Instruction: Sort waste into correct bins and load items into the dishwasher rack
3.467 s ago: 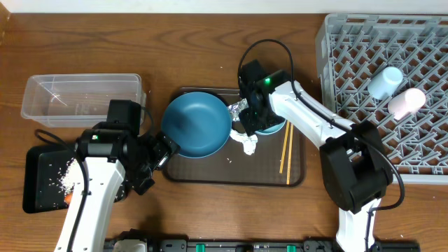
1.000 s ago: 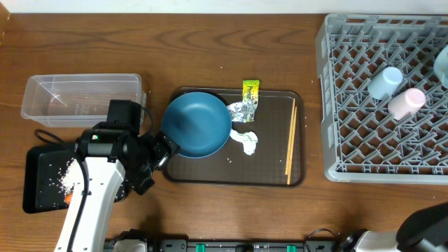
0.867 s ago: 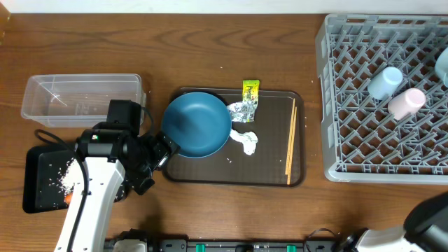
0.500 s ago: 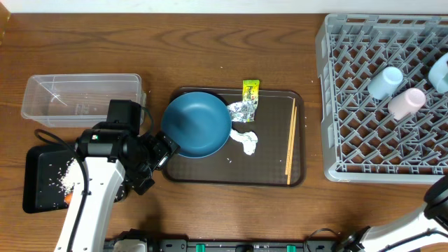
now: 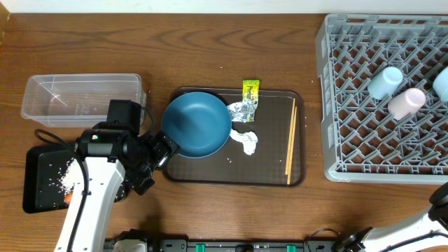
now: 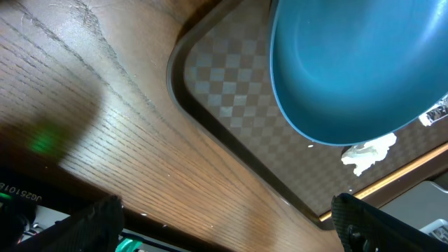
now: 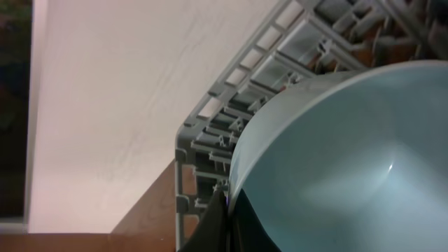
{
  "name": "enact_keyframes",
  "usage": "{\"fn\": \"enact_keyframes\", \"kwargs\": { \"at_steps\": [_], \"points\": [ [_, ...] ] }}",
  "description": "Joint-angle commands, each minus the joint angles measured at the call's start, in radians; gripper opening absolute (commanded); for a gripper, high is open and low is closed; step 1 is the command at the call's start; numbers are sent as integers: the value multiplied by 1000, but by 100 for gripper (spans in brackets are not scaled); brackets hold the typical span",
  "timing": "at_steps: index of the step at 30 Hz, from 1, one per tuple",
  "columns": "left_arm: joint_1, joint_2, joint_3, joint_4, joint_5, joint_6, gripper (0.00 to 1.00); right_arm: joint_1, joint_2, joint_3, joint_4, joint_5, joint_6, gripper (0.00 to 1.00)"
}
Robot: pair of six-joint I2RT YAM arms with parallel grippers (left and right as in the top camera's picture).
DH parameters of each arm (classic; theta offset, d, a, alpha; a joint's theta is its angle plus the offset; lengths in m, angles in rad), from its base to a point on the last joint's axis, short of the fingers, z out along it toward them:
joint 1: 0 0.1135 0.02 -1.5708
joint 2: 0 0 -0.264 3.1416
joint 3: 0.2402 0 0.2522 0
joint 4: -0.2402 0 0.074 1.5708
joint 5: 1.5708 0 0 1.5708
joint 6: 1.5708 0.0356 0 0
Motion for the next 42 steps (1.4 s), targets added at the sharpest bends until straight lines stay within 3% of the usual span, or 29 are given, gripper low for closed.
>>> {"fn": "enact_keyframes", "kwargs": {
  "at_steps": [1,4,23,33,36,37,38,39,42],
  "points": [
    [-3,3,4,-2,-14,-6,98,-11,8,-23,-20,-36,77,1],
    [-3,3,4,-2,-14,-6,98,-25,8,-27,-64,-37,145,1],
    [-3,3,4,-2,-14,-6,98,-109,5,-35,-242,-22,114,2],
    [-3,3,4,-2,-14,-6,98,-150,-61,-35,-393,173,74,18],
    [-3,3,4,-2,-14,-6,98,-143,-106,-34,-435,279,74,30],
    [-3,3,4,-2,-14,-6,98,-140,-125,-34,-445,306,74,41],
    [-3,3,4,-2,-14,-6,98,-139,-141,-34,-452,325,74,66],
    [-3,3,4,-2,-14,-6,98,-137,-160,-34,-460,344,74,99],
    [-3,3,4,-2,-14,-6,98,-133,-228,-34,-475,378,83,99]
  ]
}}
